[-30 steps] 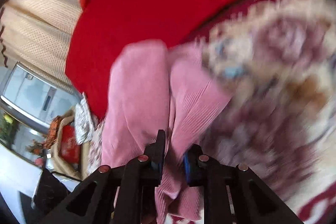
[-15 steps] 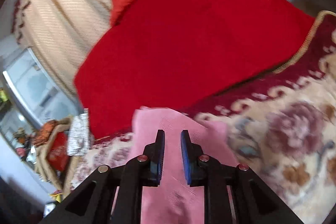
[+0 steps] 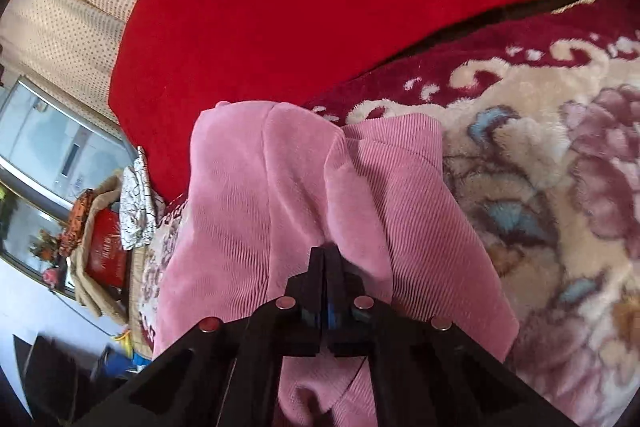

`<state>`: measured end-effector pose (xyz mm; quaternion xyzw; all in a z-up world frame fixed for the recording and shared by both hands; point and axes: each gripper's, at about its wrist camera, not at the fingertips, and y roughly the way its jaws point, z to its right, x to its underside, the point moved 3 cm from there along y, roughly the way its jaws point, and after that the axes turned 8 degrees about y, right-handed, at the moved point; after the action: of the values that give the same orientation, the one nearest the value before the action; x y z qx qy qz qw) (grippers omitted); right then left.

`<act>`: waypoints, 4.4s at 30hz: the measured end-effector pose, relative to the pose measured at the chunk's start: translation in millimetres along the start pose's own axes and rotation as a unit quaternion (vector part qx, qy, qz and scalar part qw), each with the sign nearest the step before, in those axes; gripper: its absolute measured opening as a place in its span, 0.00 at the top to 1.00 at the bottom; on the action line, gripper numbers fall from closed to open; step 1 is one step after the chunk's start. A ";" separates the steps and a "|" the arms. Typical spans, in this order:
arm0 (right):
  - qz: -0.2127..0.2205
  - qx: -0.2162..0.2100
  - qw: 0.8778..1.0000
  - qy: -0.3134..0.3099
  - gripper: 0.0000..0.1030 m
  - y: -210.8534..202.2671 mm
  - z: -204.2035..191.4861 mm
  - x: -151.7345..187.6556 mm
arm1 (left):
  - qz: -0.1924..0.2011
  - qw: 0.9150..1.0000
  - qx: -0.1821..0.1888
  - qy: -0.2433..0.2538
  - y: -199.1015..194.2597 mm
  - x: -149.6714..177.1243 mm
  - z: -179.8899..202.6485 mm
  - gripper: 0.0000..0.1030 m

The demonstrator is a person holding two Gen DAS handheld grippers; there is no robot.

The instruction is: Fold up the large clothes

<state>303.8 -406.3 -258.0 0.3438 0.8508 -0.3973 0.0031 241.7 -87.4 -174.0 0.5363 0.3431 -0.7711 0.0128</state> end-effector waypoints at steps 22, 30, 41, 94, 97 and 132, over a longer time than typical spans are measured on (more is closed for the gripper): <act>-0.002 0.065 0.986 -0.151 0.94 -41.3 -43.3 107.2 | -0.088 0.996 -0.022 -0.016 32.4 28.4 -4.4 0.34; 0.004 0.038 0.991 -0.125 0.94 -54.7 -62.2 60.6 | -0.083 0.996 -0.034 -0.013 34.8 23.3 -6.1 0.29; -0.004 0.055 0.998 -0.026 0.94 13.1 -17.7 -0.1 | -0.081 0.995 -0.047 -0.024 41.7 20.0 -12.6 0.16; 0.052 0.091 0.989 -0.104 0.90 -44.0 -66.6 31.2 | -0.049 0.986 -0.130 -0.093 35.9 2.6 -52.9 0.08; -0.006 0.123 0.988 -0.090 0.92 8.9 -40.7 23.2 | -0.083 0.986 -0.120 -0.083 55.3 11.0 -48.1 0.07; -0.070 -0.126 0.988 0.062 0.07 -6.2 40.9 29.9 | -0.104 0.970 0.087 -0.200 87.2 1.0 -39.5 0.06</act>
<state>266.4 -419.4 -290.1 0.3041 0.9148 -0.2637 -0.0340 307.4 -132.3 -227.2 0.3311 0.3194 -0.8867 -0.0458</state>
